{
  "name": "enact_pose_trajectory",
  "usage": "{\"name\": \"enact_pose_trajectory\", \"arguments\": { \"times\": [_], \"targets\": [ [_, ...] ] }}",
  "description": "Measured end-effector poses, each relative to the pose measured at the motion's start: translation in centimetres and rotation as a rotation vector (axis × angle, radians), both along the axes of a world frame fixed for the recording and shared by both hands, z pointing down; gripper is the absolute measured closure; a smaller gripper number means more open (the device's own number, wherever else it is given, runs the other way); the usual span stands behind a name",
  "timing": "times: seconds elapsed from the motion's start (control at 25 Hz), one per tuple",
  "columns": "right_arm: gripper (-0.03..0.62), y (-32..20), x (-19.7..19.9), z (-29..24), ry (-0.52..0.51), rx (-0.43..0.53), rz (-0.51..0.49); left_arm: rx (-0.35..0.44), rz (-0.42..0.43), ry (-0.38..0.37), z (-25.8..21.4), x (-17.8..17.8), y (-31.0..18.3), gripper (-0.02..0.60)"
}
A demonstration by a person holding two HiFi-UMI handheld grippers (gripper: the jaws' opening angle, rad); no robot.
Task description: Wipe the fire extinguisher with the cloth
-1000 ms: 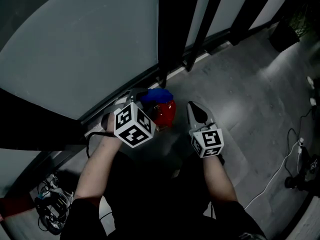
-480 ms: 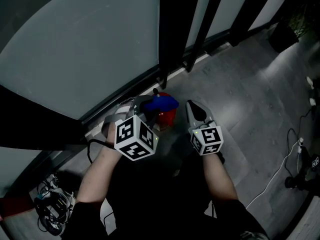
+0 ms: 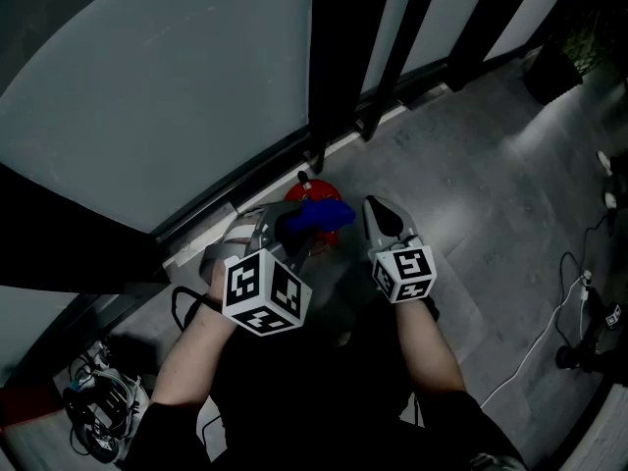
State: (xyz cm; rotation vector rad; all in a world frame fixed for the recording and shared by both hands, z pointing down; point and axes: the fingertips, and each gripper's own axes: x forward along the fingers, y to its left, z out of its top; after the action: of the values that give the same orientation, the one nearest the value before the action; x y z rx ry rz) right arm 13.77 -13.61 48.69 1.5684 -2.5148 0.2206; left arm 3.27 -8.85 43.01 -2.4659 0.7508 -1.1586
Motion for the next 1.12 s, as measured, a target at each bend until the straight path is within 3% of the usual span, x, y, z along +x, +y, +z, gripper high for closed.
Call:
{"name": "enact_pose_trajectory", "arguments": {
  "times": [0.2,0.56,0.64,0.8,1.0,1.12],
  "targets": [
    [0.591,-0.1,-0.2,0.0,-0.002,-0.002,-0.010,0.005,-0.004,0.040,-0.1,0.3,1.1,0.454],
    [0.591,-0.4,-0.7,0.2,0.001,-0.005,-0.018,-0.095,0.057,0.233,0.3,0.1,4.3,0.454],
    [0.591,-0.3,-0.6,0.3,0.001,-0.006,-0.014,-0.101,0.027,0.304,0.1,-0.9,4.2,0.454],
    [0.591,-0.1,-0.4,0.7,0.003,-0.012,-0.010,-0.061,-0.113,0.417,-0.8,-5.1,0.6,0.454],
    [0.591,0.2,-0.6,0.5,-0.001,-0.017,-0.019,-0.107,-0.195,0.424,1.1,-7.3,-3.7,0.454],
    [0.591,0.5,-1.1,0.2,0.002,-0.012,-0.031,-0.148,-0.252,0.363,4.2,-7.6,-6.2,0.454]
  ]
}}
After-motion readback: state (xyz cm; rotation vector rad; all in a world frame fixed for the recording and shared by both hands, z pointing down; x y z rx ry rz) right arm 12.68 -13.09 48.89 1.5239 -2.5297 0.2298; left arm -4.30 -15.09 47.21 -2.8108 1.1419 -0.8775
